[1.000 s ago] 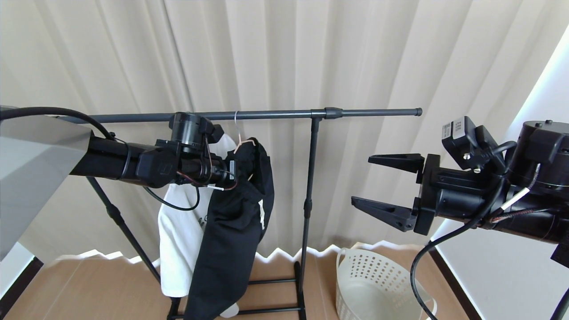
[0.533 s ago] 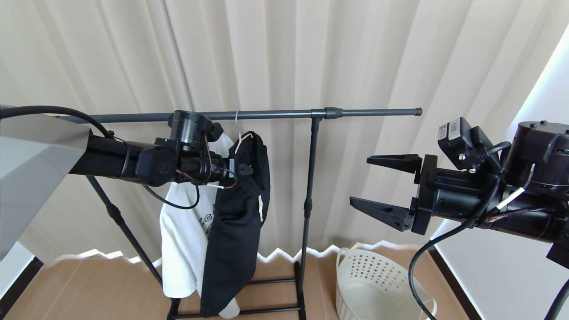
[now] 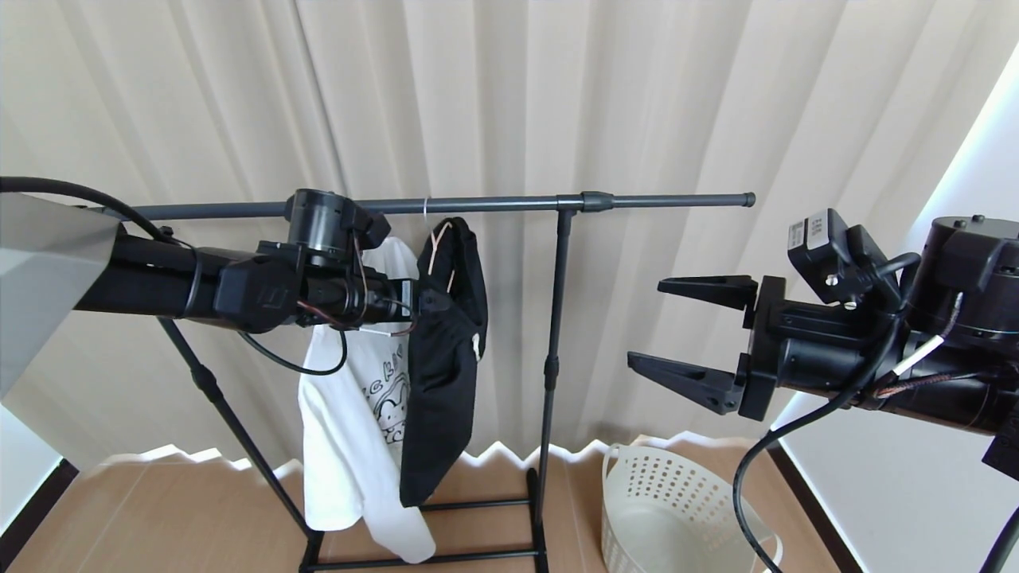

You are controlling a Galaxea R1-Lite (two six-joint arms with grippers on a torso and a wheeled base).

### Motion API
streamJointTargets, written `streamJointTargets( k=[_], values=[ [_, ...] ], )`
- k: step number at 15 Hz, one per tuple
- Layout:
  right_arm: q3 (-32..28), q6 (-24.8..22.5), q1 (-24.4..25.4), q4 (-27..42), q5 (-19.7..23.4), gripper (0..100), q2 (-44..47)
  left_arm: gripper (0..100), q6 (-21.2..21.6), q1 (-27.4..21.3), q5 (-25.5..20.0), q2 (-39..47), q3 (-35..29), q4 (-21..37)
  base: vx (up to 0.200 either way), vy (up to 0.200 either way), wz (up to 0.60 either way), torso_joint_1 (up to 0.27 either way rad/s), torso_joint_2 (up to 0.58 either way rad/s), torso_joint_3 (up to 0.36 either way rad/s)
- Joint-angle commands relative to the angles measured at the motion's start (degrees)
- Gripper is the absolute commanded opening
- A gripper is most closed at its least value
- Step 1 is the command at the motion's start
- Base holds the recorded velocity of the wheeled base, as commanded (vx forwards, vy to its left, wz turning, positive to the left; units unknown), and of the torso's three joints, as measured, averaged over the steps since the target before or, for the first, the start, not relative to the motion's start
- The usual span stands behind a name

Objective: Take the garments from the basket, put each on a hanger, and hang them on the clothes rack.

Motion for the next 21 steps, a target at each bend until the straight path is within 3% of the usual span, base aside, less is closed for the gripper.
streamJointTargets(
  k=[1,3,7,9,11,15,16,17,18,19,20,21],
  values=[
    [-0.08,0.01,0.03,-0.02,-0.04,100,0.25,100,-0.03,0.05,0.01,-7.97,4.62,-0.04,0.0,0.0,0.0,0.0,0.0,0.0],
    [0.1,0.09,0.12,-0.02,-0.13,100,0.34,100,-0.21,0.05,0.01,-14.48,8.75,-0.04,0.0,0.0,0.0,0.0,0.0,0.0],
    [0.98,0.09,0.29,-0.81,-0.39,100,-0.28,100,-0.65,0.05,0.01,-30.56,23.51,-0.13,0.0,0.0,0.0,0.0,0.0,0.0],
    [3.7,0.01,0.38,-5.65,-1.1,100,-1.51,100,-0.65,0.14,0.01,-36.8,30.02,-0.13,0.0,0.0,0.0,0.0,0.0,0.0],
    [6.43,0.09,0.2,-9.25,-7.86,100,-3.18,100,-0.56,0.05,0.89,-42.51,36.7,-0.3,0.0,0.0,0.0,0.0,0.0,0.0],
    [13.46,3.35,0.29,-7.67,-25.18,100,-12.23,100,-0.39,-0.48,5.72,-50.95,43.81,-0.13,0.0,0.0,0.0,0.0,0.0,0.0],
    [18.91,3.87,1.0,-7.32,-30.01,100,-16.45,100,0.14,-1.62,9.32,-54.99,47.77,-0.22,0.0,0.0,0.0,0.0,0.0,0.0],
    [28.14,3.96,3.54,-7.32,-33.88,100,-22.07,100,0.41,-3.46,12.84,-60.53,53.48,-0.22,0.0,0.0,0.0,0.0,0.0,0.0],
    [35.96,3.96,5.65,-7.32,-35.2,100,-26.64,100,0.58,-3.73,13.89,-65.1,58.4,-0.22,0.0,0.0,0.0,0.0,0.0,0.0],
    [39.47,4.05,6.44,-6.09,-35.55,100,-30.95,100,0.76,-3.55,13.89,-69.94,62.8,-0.13,0.0,0.0,0.0,0.0,0.0,0.0],
    [39.47,5.02,6.36,-1.08,-35.81,100,-34.38,100,0.84,-3.55,13.89,-72.84,65.08,0.05,0.0,0.0,0.0,0.0,0.0,0.0],
    [39.47,6.16,6.18,9.29,-36.34,100,-43.78,100,0.84,-3.38,13.98,-77.76,70.18,0.49,0.0,0.0,0.0,0.0,0.0,0.0]
  ],
)
